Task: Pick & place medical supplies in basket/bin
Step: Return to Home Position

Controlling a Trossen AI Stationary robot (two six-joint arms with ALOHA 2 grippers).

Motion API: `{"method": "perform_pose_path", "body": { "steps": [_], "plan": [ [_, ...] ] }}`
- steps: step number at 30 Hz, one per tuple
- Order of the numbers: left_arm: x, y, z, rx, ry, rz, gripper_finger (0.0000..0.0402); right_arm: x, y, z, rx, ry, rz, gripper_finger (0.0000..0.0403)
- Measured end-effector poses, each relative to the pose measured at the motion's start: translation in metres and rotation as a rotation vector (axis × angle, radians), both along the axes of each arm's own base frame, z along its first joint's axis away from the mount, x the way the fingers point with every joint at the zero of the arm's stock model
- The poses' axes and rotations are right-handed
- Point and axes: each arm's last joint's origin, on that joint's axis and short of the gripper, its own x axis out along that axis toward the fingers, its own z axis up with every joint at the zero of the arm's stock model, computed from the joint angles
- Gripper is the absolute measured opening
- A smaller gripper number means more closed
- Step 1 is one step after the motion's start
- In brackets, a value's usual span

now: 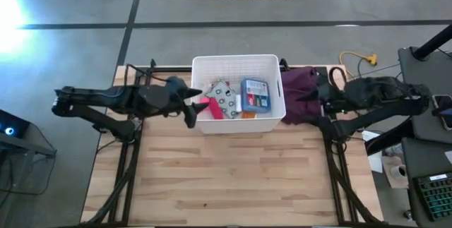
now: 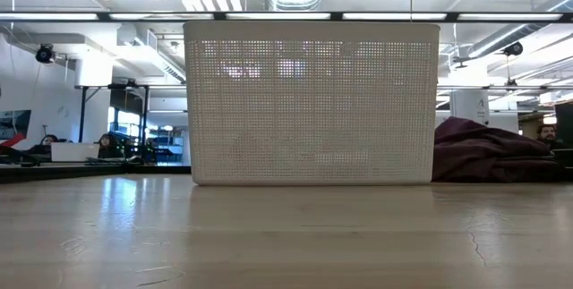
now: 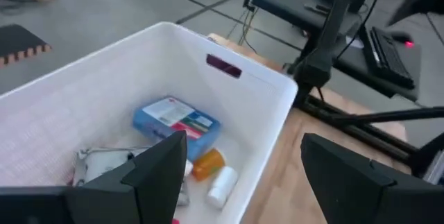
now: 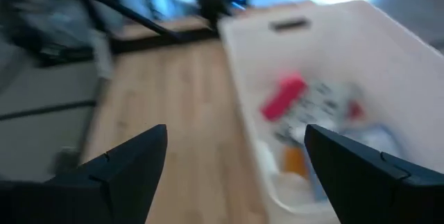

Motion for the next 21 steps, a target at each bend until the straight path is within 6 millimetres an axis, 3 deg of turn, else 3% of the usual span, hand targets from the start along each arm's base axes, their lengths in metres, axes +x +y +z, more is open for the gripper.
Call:
{"method": "perform_pose_path", "body": {
  "steps": [4,8,15,21],
  "plan": [
    [-0.018,0.008,-0.01,0.016,0.015,-0.004,0.0262,-0.008,0.002,-0.009,0.043,-0.122,0.131,0.0332],
    [-0.048,0.016,-0.039,-0.007,0.006,-0.046,0.0262,-0.01,0.002,-0.034,0.078,-0.208,0.129,0.0329],
    [-0.1,0.017,-0.091,-0.001,-0.33,-0.295,0.0262,-0.004,0.003,-0.072,0.152,-0.44,0.123,0.0336],
    [-0.139,0.017,-0.129,0.041,-0.446,-0.313,0.0262,-0.002,0.0,-0.094,0.136,-0.487,0.032,0.0338]
  ]
}}
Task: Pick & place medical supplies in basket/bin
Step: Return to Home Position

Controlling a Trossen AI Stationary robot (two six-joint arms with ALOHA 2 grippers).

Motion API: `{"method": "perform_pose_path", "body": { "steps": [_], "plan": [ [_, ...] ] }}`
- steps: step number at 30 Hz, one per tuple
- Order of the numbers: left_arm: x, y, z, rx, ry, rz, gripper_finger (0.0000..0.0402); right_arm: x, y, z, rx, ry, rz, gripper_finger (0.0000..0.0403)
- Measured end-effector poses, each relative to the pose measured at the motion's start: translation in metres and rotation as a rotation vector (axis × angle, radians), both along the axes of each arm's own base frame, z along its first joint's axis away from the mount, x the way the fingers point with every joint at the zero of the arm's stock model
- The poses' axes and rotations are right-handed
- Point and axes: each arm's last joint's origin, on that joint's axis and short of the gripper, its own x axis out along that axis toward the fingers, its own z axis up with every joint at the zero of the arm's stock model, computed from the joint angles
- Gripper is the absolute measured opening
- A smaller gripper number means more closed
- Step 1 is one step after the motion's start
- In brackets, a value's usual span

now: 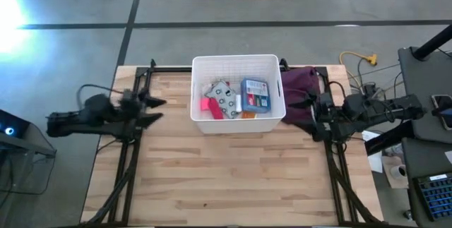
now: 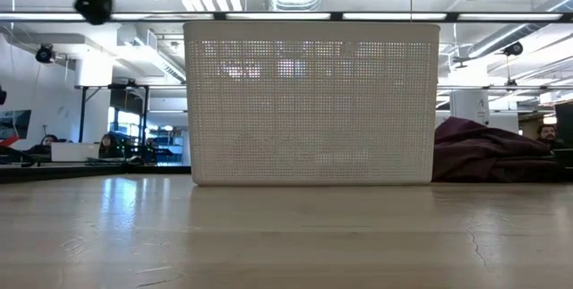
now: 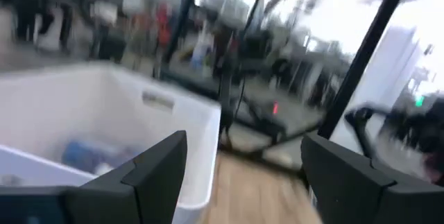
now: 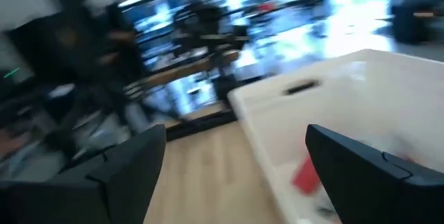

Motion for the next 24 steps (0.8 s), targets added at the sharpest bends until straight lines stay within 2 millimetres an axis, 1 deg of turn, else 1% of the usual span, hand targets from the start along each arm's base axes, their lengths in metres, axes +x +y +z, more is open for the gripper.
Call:
{"method": "perform_pose_path", "body": {
  "steps": [3,5,6,7,8,10,12,14,17,19,21,23,24],
  "plan": [
    [-0.02,0.002,-0.008,0.001,-0.076,0.061,0.0262,-0.001,-0.003,-0.009,0.026,0.01,-0.111,0.0334],
    [-0.033,0.002,-0.014,-0.003,-0.085,0.086,0.0262,0.001,-0.003,-0.017,0.028,0.024,-0.117,0.0332],
    [-0.031,0.003,-0.018,-0.003,-0.06,0.095,0.0262,0.002,-0.003,-0.022,0.034,0.023,-0.115,0.0331],
    [-0.031,0.003,-0.026,-0.003,0.013,0.118,0.0262,0.003,-0.003,-0.026,0.039,0.012,-0.117,0.0331],
    [-0.032,0.004,-0.028,0.0,0.067,0.124,0.0262,0.005,-0.003,-0.03,0.046,-0.005,-0.117,0.033],
    [-0.037,0.004,-0.015,-0.001,0.041,0.124,0.0262,0.007,-0.002,-0.034,0.038,-0.078,-0.099,0.033],
    [-0.031,0.004,-0.019,0.01,0.109,0.125,0.0262,0.008,0.0,-0.04,-0.002,-0.145,-0.044,0.033],
    [-0.032,0.004,-0.014,0.017,0.088,0.126,0.0262,0.008,0.002,-0.045,-0.032,-0.205,0.001,0.0329],
    [-0.025,0.003,-0.021,0.025,0.109,0.124,0.0262,0.006,0.002,-0.054,-0.052,-0.25,0.017,0.0329],
    [-0.029,0.004,-0.022,0.022,0.07,0.135,0.0262,0.005,0.002,-0.062,-0.053,-0.243,0.026,0.0331],
    [-0.027,0.004,-0.024,0.02,0.039,0.135,0.0262,0.003,0.001,-0.068,-0.051,-0.243,0.016,0.0333],
    [-0.021,0.004,-0.037,0.022,0.076,0.134,0.0262,0.001,0.0,-0.073,-0.053,-0.237,0.013,0.0335],
    [-0.02,0.004,-0.038,0.02,0.046,0.134,0.0262,0.0,0.0,-0.075,-0.053,-0.242,0.012,0.0336]
  ]
}}
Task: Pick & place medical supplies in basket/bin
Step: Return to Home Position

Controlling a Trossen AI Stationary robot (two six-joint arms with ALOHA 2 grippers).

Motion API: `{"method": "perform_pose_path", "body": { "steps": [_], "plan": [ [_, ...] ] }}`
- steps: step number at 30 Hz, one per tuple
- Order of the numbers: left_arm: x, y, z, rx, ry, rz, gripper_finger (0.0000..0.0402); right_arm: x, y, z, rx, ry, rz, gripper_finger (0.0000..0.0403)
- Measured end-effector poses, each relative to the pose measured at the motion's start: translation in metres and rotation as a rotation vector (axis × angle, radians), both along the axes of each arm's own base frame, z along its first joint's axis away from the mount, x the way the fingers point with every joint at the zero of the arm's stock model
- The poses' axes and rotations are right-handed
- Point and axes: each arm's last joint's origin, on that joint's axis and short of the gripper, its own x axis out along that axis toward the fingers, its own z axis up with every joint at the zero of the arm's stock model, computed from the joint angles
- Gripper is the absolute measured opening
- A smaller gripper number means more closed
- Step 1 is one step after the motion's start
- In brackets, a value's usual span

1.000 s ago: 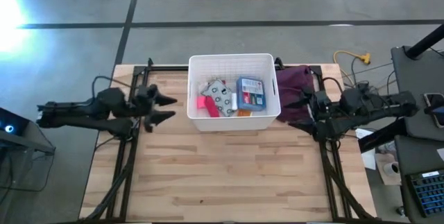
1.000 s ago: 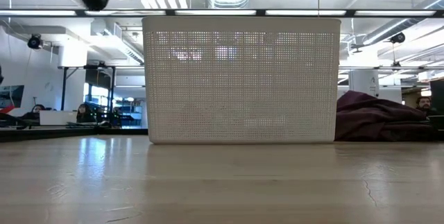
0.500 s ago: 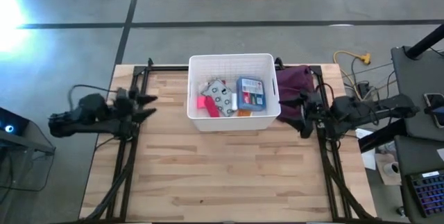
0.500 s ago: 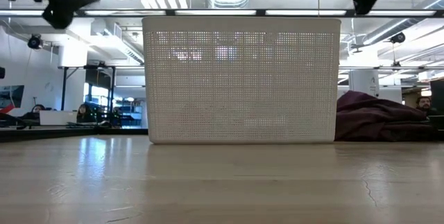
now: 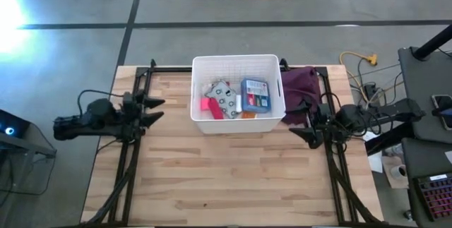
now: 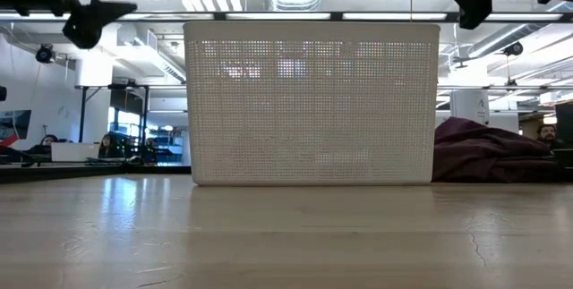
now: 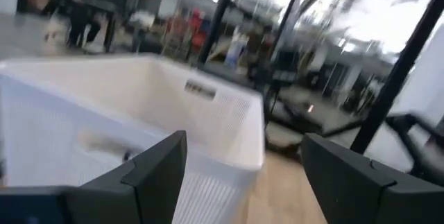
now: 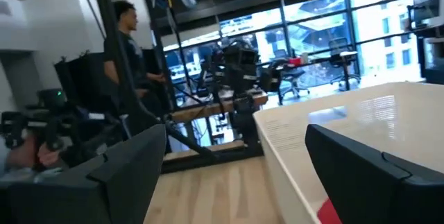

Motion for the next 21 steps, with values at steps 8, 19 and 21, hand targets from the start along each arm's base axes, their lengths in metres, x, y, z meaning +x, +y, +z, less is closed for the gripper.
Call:
{"method": "perform_pose_path", "body": {
  "steps": [8,19,21],
  "plan": [
    [0.012,0.0,-0.023,-0.127,-0.044,-0.012,0.0262,-0.008,-0.002,-0.001,0.014,-0.039,-0.001,0.0335],
    [0.022,0.001,-0.029,-0.388,-0.09,0.0,0.0262,-0.009,-0.003,0.008,0.128,-0.065,-0.006,0.0337],
    [0.023,0.001,-0.029,-0.359,-0.085,0.002,0.0262,-0.01,-0.005,0.01,0.142,-0.07,-0.055,0.034]
  ]
}}
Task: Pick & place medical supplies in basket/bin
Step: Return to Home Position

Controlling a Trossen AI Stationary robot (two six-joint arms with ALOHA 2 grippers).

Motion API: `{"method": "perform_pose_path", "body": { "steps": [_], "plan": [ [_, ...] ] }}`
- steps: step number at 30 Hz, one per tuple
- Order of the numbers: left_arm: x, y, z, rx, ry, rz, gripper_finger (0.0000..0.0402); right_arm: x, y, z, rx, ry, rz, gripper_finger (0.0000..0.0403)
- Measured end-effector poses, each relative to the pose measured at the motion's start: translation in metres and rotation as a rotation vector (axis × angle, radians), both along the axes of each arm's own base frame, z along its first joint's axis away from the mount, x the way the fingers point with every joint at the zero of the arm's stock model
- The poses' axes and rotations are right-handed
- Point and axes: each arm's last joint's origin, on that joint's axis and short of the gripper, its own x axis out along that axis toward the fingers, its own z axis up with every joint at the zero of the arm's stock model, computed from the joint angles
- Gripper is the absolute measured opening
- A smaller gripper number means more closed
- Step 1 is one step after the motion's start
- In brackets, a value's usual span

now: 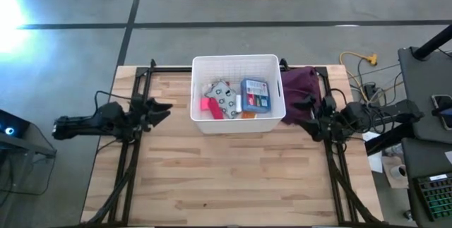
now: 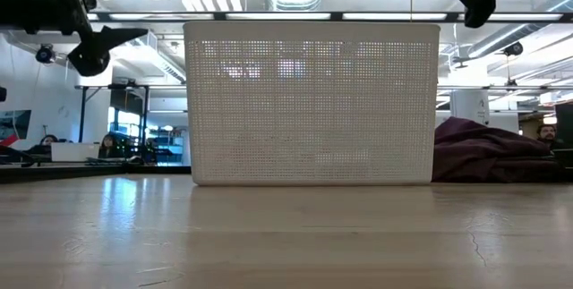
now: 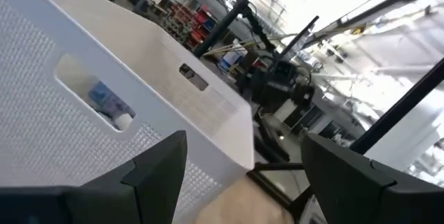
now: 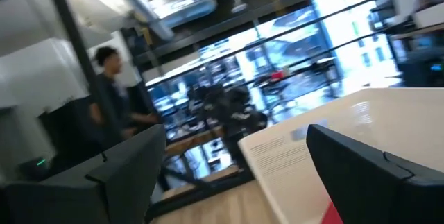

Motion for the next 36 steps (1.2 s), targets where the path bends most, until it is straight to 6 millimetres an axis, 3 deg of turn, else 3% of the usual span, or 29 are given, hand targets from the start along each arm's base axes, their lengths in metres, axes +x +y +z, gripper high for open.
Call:
{"method": "perform_pose_path", "body": {
  "steps": [5,12,18,24,29,33,36],
  "plan": [
    [0.006,-0.001,-0.012,0.137,0.077,-0.031,0.0262,0.0,-0.003,-0.001,-0.014,0.014,-0.11,0.0343],
    [0.013,-0.006,-0.035,0.392,-0.049,-0.16,0.0262,0.009,0.0,-0.033,-0.115,0.141,-0.095,0.0342],
    [0.015,-0.007,-0.036,0.444,-0.006,-0.19,0.0262,0.012,0.0,-0.054,-0.144,0.165,-0.101,0.0343],
    [0.016,-0.007,-0.042,0.348,0.028,-0.206,0.0262,0.007,0.0,-0.069,-0.26,0.127,-0.085,0.0343],
    [0.018,-0.007,-0.045,0.337,0.056,-0.211,0.0262,0.003,-0.001,-0.073,-0.289,0.147,0.008,0.0343],
    [0.019,-0.007,-0.047,0.335,0.078,-0.214,0.0262,0.0,-0.006,-0.079,-0.318,0.156,0.273,0.0343],
    [0.02,-0.007,-0.048,0.333,0.089,-0.216,0.0262,-0.003,-0.014,-0.08,-0.316,0.163,0.353,0.034]
  ]
}}
